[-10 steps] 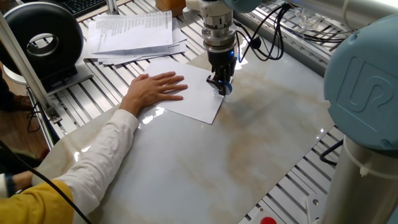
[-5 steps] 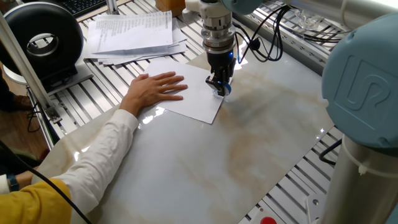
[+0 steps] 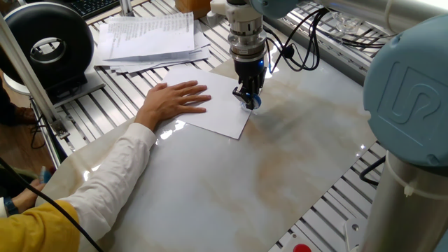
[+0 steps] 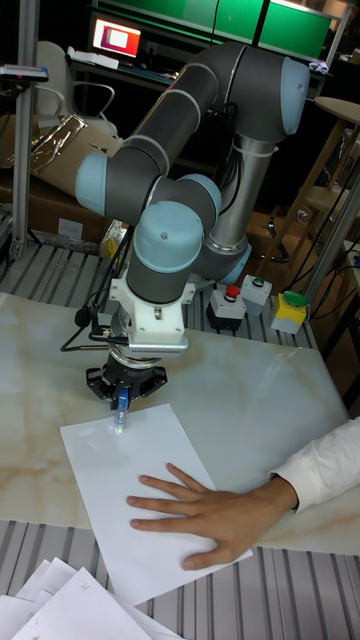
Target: Use the correction tape on paper
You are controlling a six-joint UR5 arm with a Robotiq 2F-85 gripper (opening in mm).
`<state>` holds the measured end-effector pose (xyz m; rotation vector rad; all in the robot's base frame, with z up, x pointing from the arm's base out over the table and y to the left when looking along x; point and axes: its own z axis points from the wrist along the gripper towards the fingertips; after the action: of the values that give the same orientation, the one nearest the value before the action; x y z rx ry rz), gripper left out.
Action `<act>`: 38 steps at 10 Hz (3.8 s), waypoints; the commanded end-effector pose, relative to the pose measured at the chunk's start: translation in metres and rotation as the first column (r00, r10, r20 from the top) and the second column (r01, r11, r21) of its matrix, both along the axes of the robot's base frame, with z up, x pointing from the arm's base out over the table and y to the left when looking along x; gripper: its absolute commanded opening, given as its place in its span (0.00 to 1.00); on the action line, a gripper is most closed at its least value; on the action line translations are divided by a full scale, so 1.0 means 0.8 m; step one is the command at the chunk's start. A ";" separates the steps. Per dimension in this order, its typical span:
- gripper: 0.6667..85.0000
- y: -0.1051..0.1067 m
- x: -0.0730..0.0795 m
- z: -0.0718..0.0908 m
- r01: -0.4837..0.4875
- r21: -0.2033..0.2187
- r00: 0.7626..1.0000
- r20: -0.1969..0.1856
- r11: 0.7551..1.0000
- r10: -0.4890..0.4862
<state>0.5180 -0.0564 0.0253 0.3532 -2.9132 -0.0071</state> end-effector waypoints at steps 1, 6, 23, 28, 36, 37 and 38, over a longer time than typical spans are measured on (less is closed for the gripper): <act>0.01 0.000 -0.004 0.003 0.004 0.011 1.000 -0.006 1.000 -0.004; 0.01 -0.003 -0.013 0.001 0.004 0.011 1.000 -0.008 1.000 -0.004; 0.01 -0.012 0.026 0.016 -0.075 -0.032 0.996 0.053 0.997 0.077; 0.01 -0.011 0.025 0.007 -0.058 -0.009 0.997 0.040 0.998 0.059; 0.01 -0.010 0.013 0.001 -0.043 0.010 0.999 0.028 0.999 0.042; 0.01 -0.011 0.011 0.001 -0.044 0.009 0.999 0.026 0.999 0.044; 0.01 -0.012 0.010 0.001 -0.047 0.010 0.999 0.025 0.999 0.047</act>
<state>0.5274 -0.0666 0.0261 0.4314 -2.9262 0.0065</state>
